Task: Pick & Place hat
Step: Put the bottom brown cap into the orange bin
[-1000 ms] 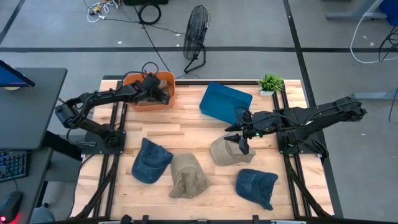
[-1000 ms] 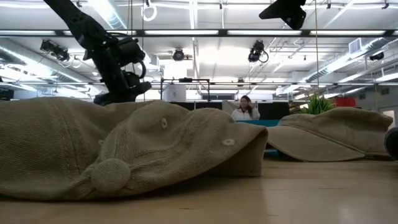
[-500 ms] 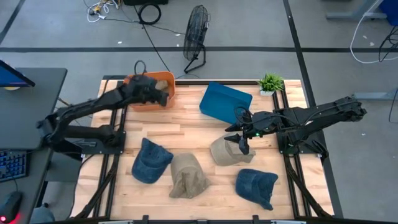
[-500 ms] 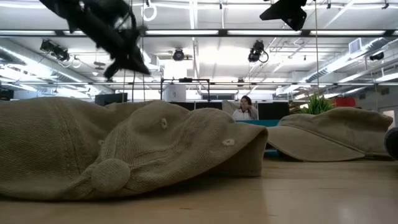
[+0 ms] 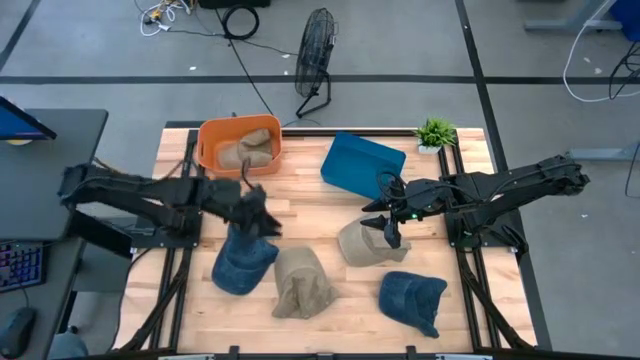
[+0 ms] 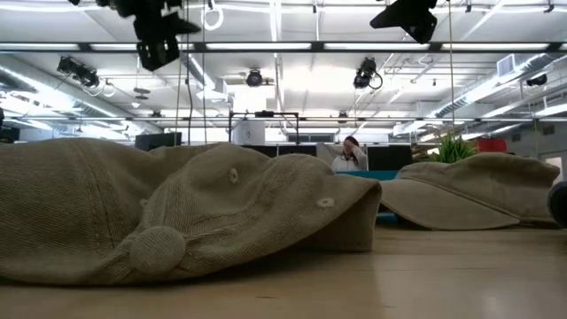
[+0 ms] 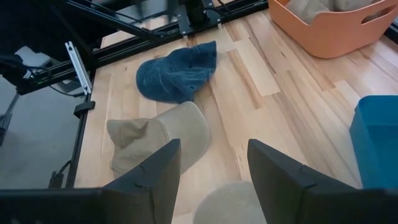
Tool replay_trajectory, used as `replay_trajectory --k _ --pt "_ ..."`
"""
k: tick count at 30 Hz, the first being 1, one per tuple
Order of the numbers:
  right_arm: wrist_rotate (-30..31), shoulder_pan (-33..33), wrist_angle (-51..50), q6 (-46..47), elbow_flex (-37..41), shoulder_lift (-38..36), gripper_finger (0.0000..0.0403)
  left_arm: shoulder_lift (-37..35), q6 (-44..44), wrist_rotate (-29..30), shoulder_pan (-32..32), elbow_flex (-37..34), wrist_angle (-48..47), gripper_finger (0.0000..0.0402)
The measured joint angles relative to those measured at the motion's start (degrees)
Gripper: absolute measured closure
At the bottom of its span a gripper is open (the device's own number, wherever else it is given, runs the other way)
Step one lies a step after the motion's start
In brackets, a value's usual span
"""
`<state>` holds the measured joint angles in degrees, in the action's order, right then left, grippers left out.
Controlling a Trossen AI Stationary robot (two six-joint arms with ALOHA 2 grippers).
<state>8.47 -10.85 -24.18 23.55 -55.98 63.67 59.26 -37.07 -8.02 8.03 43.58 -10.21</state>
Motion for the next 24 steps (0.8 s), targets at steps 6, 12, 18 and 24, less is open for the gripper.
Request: replay_trajectory --k 6,12,18,24 --pt "0.0 0.0 -0.4 0.0 0.0 0.0 0.0213 8.7 -4.3 1.7 9.2 0.0 0.4 0.022" --pt "-0.2 0.0 -0.8 0.0 0.0 0.0 0.0213 18.8 -4.3 7.2 14.0 1.4 8.1 0.0237" --pt "-0.5 0.0 -1.2 0.0 0.0 0.0 0.0213 29.2 7.5 12.2 16.5 12.6 0.2 0.024" --pt "-0.5 0.0 -3.9 -0.2 0.0 0.0 0.0213 37.8 16.7 24.8 16.5 22.1 -9.8 0.0241"
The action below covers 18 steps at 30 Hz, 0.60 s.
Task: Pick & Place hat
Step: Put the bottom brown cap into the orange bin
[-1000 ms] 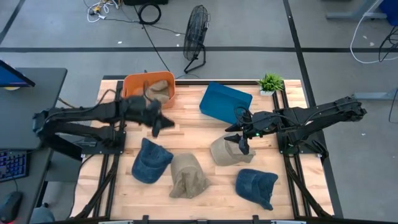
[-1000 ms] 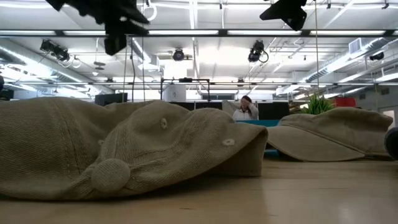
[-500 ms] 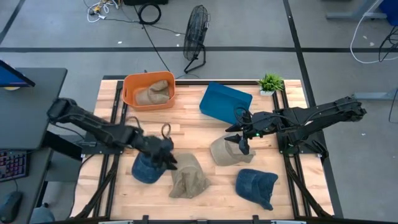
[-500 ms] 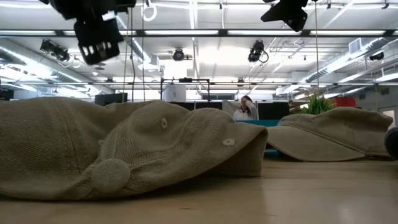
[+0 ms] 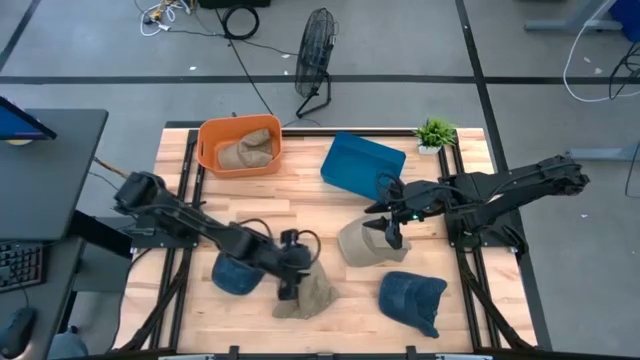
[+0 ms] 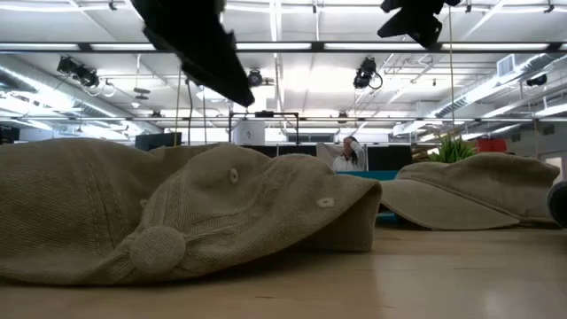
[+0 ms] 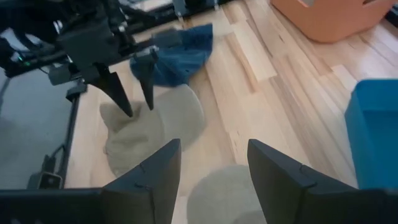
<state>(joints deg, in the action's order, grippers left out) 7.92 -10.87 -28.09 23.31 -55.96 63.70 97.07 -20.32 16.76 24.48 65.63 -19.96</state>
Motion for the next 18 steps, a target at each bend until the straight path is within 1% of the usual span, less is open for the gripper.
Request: replay_trajectory --k 2,5,7,9,12,18 --pt "0.0 0.0 -1.1 0.0 0.0 0.0 0.0213 2.3 -0.4 -0.4 -0.4 1.1 -0.5 0.0241" --pt "-0.5 0.0 -3.0 0.0 0.0 0.0 0.0213 5.3 -2.8 -4.0 -0.3 1.9 -0.5 0.0241" --pt "-1.0 0.0 -4.2 0.0 0.0 0.0 0.0213 6.8 -3.3 -5.3 0.3 2.0 0.4 0.0241" --pt "-1.3 0.0 -4.9 0.0 0.0 0.0 0.0213 7.7 -3.0 -5.2 0.9 2.0 0.0 0.0241" --pt "-1.3 0.0 -5.1 0.0 0.0 0.0 0.0213 8.0 -3.1 -3.1 1.4 2.0 -1.6 0.0241" --pt "-1.4 0.0 -5.1 0.0 0.0 0.0 0.0213 8.0 -3.0 -1.9 0.4 2.0 -5.0 0.0241"
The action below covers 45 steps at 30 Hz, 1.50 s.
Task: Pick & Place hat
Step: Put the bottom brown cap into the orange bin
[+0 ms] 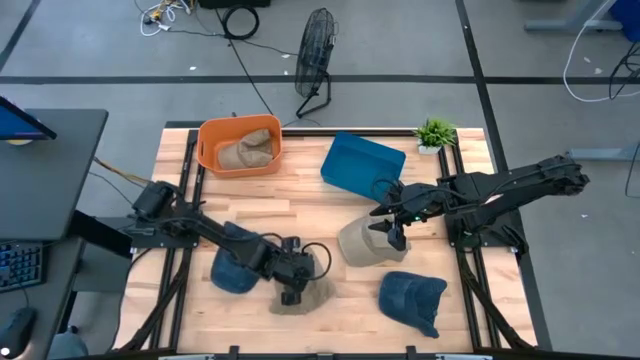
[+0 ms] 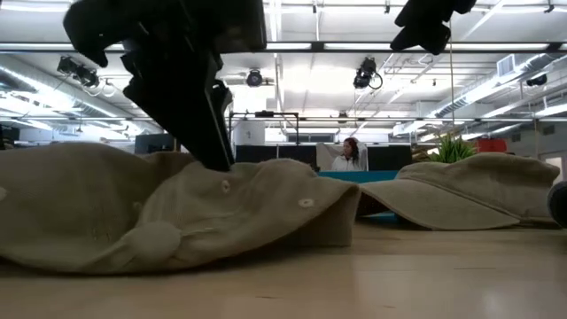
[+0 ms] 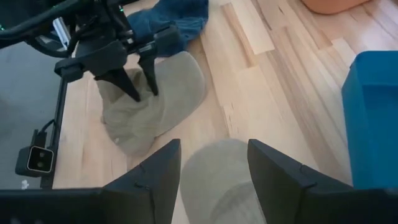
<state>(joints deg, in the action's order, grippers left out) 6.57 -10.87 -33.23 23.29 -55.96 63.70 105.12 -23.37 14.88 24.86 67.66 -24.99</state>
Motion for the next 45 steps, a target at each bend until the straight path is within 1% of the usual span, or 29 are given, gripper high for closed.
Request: replay_trajectory --k 3,5,8,11,12,13,17,20,24,26,28,31,34,38,39,41,45 --pt "0.0 0.0 0.1 0.0 0.0 0.0 0.0213 0.0 0.0 0.0 -0.6 0.0 -2.1 0.025" --pt "0.0 0.0 0.2 0.0 0.0 0.0 0.0213 0.0 0.1 0.1 -1.0 0.0 -3.0 0.0266" --pt "0.0 0.0 0.2 0.0 0.0 0.0 0.0213 -0.1 0.1 0.1 -1.7 0.0 -4.5 0.0308" --pt "0.0 0.0 0.2 0.0 0.0 0.0 0.0213 -0.1 -0.1 0.0 -2.7 0.0 -5.1 0.0368" --pt "0.0 0.0 0.2 0.0 0.0 0.0 0.0213 -0.1 -0.7 0.0 -3.1 0.0 -5.1 0.0383" --pt "0.0 0.0 0.2 0.0 0.0 0.0 0.0213 -0.1 -1.6 0.0 -3.4 0.0 -5.1 0.039" --pt "0.0 0.0 0.2 0.0 0.0 0.0 0.0213 -0.3 -4.3 -0.6 -4.2 0.3 -5.4 0.0396" --pt "0.0 0.0 0.2 0.1 0.0 0.0 0.0213 -0.3 -7.8 -1.2 -4.3 2.9 -7.0 0.0397" --pt "0.0 0.0 0.3 0.2 0.0 0.0 0.0213 -0.4 -11.9 -1.1 -4.3 9.6 -11.8 0.0397" --pt "0.0 0.0 0.3 0.2 0.0 0.0 0.0213 -0.6 -13.4 -0.9 -4.7 13.9 -16.6 0.0398" --pt "0.0 0.0 0.4 0.2 0.0 0.0 0.0213 -0.9 -14.8 -0.2 -5.2 18.7 -23.5 0.0398" --pt "0.0 0.0 0.6 0.2 0.0 0.0 0.0213 -1.0 -17.9 2.3 -6.3 25.9 -34.5 0.0398" --pt "0.0 0.0 0.8 0.2 0.0 0.0 0.0213 -1.1 -23.3 7.5 -7.3 33.4 -48.0 0.0398" --pt "0.0 0.0 0.9 0.2 0.0 0.0 0.0213 -1.5 -28.5 12.7 -10.1 40.9 -62.2 0.0398" --pt "0.0 0.0 0.9 0.2 0.0 0.0 0.0213 -1.8 -29.1 14.2 -11.2 42.2 -64.3 0.0398" --pt "0.0 0.0 0.9 0.2 0.0 0.0 0.0213 -3.5 -29.5 16.6 -13.4 43.3 -64.8 0.0399" --pt "0.0 0.0 1.0 0.2 0.0 0.0 0.0213 -7.7 -27.4 17.8 -19.0 43.4 -63.9 0.0399"
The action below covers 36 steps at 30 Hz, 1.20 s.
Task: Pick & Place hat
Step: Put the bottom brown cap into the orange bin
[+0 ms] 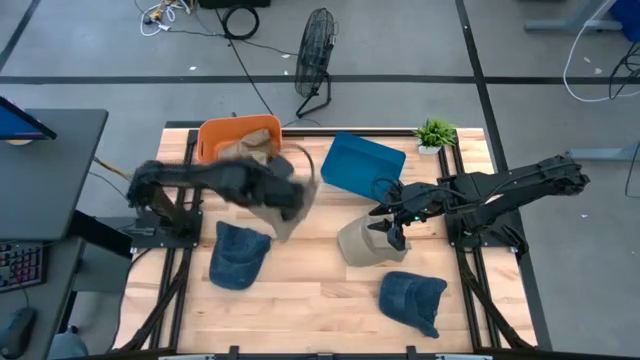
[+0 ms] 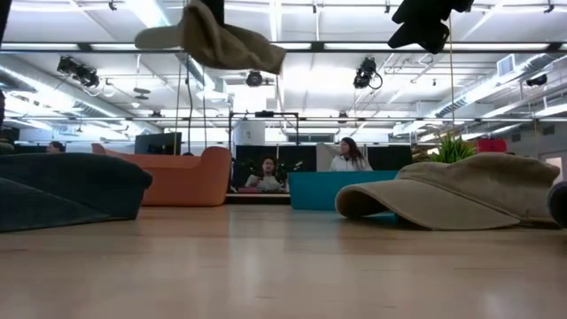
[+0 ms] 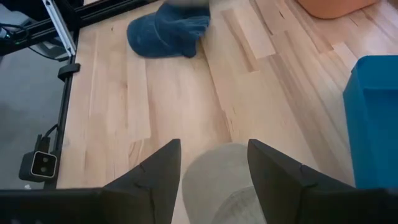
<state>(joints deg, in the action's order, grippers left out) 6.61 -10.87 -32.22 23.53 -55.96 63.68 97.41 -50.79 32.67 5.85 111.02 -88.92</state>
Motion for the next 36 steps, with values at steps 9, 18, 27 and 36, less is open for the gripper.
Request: replay_trajectory --k 9,18,27,36 --pt "0.0 0.0 0.0 0.0 0.0 0.0 0.0213 -4.4 5.5 2.1 -13.5 -0.1 -1.1 0.0399" --pt "0.0 0.0 0.0 0.0 0.0 0.0 0.0213 -3.9 9.5 1.7 -24.3 -0.1 -1.1 0.0399" --pt "0.0 0.0 0.0 0.0 0.0 0.0 0.0213 -4.3 11.6 0.2 -31.8 -0.6 -0.5 0.0399" --pt "0.0 0.0 0.0 0.0 0.0 0.0 0.0213 -7.8 17.7 -2.5 -39.0 -18.7 15.0 0.0399"
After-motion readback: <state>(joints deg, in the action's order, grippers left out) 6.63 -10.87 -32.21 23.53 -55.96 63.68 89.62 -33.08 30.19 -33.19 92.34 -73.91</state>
